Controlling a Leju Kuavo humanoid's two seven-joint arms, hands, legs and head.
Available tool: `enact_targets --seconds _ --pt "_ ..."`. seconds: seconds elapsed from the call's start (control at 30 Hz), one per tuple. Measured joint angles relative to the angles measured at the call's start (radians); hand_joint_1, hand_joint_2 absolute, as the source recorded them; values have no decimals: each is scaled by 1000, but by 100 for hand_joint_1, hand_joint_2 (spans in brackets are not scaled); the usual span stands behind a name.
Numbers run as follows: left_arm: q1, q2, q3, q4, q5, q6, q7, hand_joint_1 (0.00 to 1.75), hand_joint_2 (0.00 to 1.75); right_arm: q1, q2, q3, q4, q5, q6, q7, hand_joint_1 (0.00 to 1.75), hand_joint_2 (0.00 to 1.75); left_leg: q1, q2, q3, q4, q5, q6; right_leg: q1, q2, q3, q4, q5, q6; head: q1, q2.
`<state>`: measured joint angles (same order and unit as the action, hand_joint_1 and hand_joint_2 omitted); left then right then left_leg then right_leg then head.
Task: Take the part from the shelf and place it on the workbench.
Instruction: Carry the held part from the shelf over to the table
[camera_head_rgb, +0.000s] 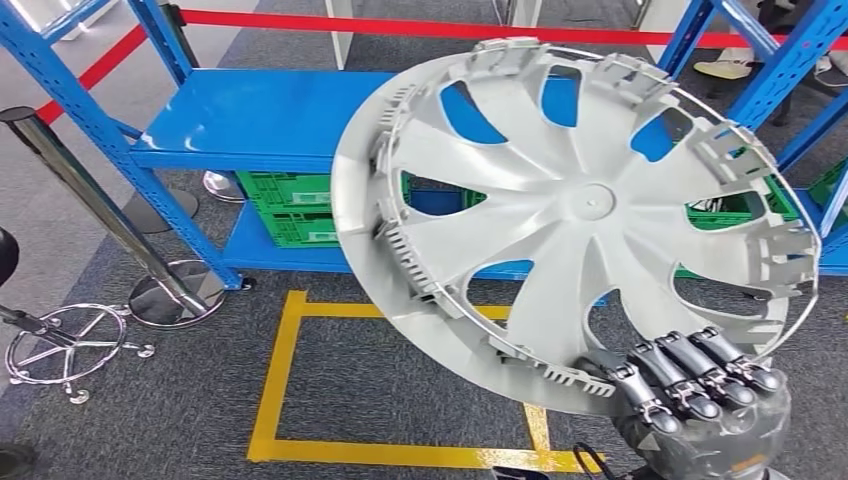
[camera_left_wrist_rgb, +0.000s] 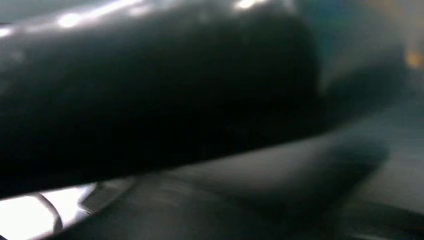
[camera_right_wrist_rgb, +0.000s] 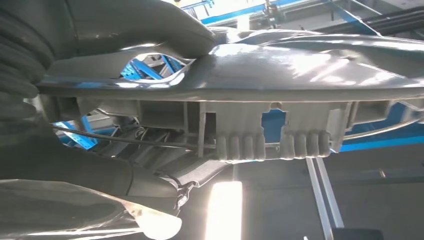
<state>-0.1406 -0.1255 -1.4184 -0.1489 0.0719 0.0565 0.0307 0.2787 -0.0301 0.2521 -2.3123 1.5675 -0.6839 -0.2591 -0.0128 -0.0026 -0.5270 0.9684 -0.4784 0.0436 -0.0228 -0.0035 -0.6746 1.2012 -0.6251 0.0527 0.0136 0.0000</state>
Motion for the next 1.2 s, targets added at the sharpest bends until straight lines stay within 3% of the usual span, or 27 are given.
enact_targets --seconds 0.03,0.07,0.1,0.17,0.23,0.27,0.3,0.37,0.4,0.5,0.53,0.57,0.6,0.67,0.73,0.8,0.87,0.9,0.93,0.97,1.0,1.03,1.07,1.13,1.17,1.2 --pt "-8 -13 -20 0 -2 -2 5 0 0 -5 6 2 7 0 0 -2 175 175 -1 1 -16 5 10 1 1 0 -4 57 -17 2 4 0" --pt "-13 -23 -37 -1 -3 -4 9 0 0 -8 10 2 14 0 0 -4 175 175 -2 3 -32 10 20 1 1 0 4 88 -7 3 5 0" --pt "-16 -29 -50 0 -3 -4 13 0 0 -11 14 3 19 0 0 -5 175 175 -2 3 -50 16 29 1 2 0 26 86 21 3 5 0" --pt "-22 -33 -70 1 -5 -3 14 0 0 -15 20 3 26 0 0 -6 175 175 -3 2 -83 31 48 -3 2 0 117 -15 72 0 6 0" --pt "-25 -33 -83 3 -7 -3 8 0 0 -18 26 5 29 0 0 -6 175 175 -7 -3 -105 43 66 -11 5 1 220 -164 58 -7 7 0" --pt "-26 -32 -88 3 -9 -3 4 0 0 -19 28 5 30 0 -1 -7 175 175 -9 -5 -111 45 77 -15 6 1 246 -211 43 -13 7 0" --pt "-26 -32 -92 4 -14 -3 1 0 0 -21 30 6 32 0 -1 -8 175 175 -10 -6 -114 44 88 -19 8 1 253 -231 39 -19 7 0" --pt "-26 -28 -100 5 -31 -1 -4 0 0 -26 35 9 38 1 -1 -11 175 175 -11 -8 -122 45 89 -30 4 -3 230 -230 55 -34 6 0" --pt "-26 -26 -104 5 -41 2 -7 0 0 -29 38 11 41 1 -1 -13 175 175 -11 -9 -128 61 59 -36 2 -6 217 -230 68 -42 3 0" --pt "-26 -24 -108 5 -70 14 -14 0 0 -35 48 18 49 2 0 -21 175 175 -9 -11 -144 215 -107 -53 1 -12 173 -227 111 -55 -7 0" --pt "-26 -23 -109 5 -77 16 -14 0 0 -37 51 20 51 2 0 -24 175 175 -9 -11 -145 275 -136 -56 1 -13 155 -222 125 -55 -8 0" --pt "-26 -23 -110 5 -84 17 -15 0 0 -39 54 22 54 2 0 -26 175 175 -8 -11 -139 316 -137 -58 1 -13 135 -216 138 -54 -8 0" --pt "-25 -23 -111 5 -90 17 -15 0 0 -41 56 24 56 2 0 -28 175 175 -8 -11 -123 328 -116 -58 1 -14 112 -209 150 -53 -9 0" --pt "-23 -22 -111 5 -95 17 -16 0 0 -45 59 27 60 2 -1 -29 175 175 -6 -12 -49 251 -61 -57 1 -13 68 -192 171 -47 -9 0" --pt "-22 -24 -112 4 -98 16 -23 0 0 -47 62 28 61 3 -1 -30 175 175 -5 -14 52 98 -64 -49 3 -12 39 -180 190 -37 -11 0" --pt "-24 -31 -115 0 -101 15 -32 0 0 -51 65 29 62 3 -1 -30 175 175 -7 -16 96 13 -83 -35 5 -12 29 -182 214 -27 -13 0" --pt "-24 -38 -118 -2 -103 13 -36 0 0 -53 67 29 64 3 -1 -31 175 175 -8 -11 78 5 -65 -19 4 -9 21 -190 231 -17 -12 0" --pt "-24 -39 -120 -3 -103 13 -36 0 0 -53 68 29 65 3 -1 -32 175 175 -6 -8 64 4 -52 -10 4 -5 13 -180 210 -14 -11 0" --pt "-24 -40 -122 -4 -103 12 -36 0 0 -53 68 29 66 3 -1 -33 175 175 -5 -4 48 3 -37 -2 4 -2 1 -153 168 -11 -9 0" --pt "-25 -41 -123 -4 -101 11 -36 0 0 -53 69 29 68 3 -1 -34 175 175 -4 -1 32 3 -21 4 4 0 -13 -103 108 -10 -8 0" --pt "-26 -41 -124 -5 -98 11 -35 0 0 -53 69 29 69 3 -1 -35 175 175 -5 0 13 3 -6 8 4 0 -24 -40 51 -9 -6 0" --pt "-26 -41 -124 -5 -94 10 -33 0 0 -53 69 29 70 3 -1 -35 175 175 -7 1 -7 4 10 10 4 0 -31 26 16 -10 -5 0" --pt "-27 -41 -124 -5 -89 9 -31 0 0 -54 69 29 72 3 -1 -35 175 175 -9 2 -27 6 26 10 5 0 -27 78 9 -11 -4 0" --pt "-32 -42 -123 -5 -77 8 -26 0 0 -54 69 29 74 3 -1 -33 175 175 -13 3 -66 11 54 10 9 0 20 96 64 -18 -4 0" --pt "-36 -43 -123 -5 -73 7 -23 0 0 -54 69 29 75 3 -1 -31 175 175 -15 2 -82 14 67 9 12 0 69 55 93 -25 -4 0" --pt "-39 -45 -122 -6 -69 5 -20 0 0 -54 69 29 76 3 -1 -30 175 175 -18 1 -93 17 78 8 17 0 137 -19 100 -33 -4 0"
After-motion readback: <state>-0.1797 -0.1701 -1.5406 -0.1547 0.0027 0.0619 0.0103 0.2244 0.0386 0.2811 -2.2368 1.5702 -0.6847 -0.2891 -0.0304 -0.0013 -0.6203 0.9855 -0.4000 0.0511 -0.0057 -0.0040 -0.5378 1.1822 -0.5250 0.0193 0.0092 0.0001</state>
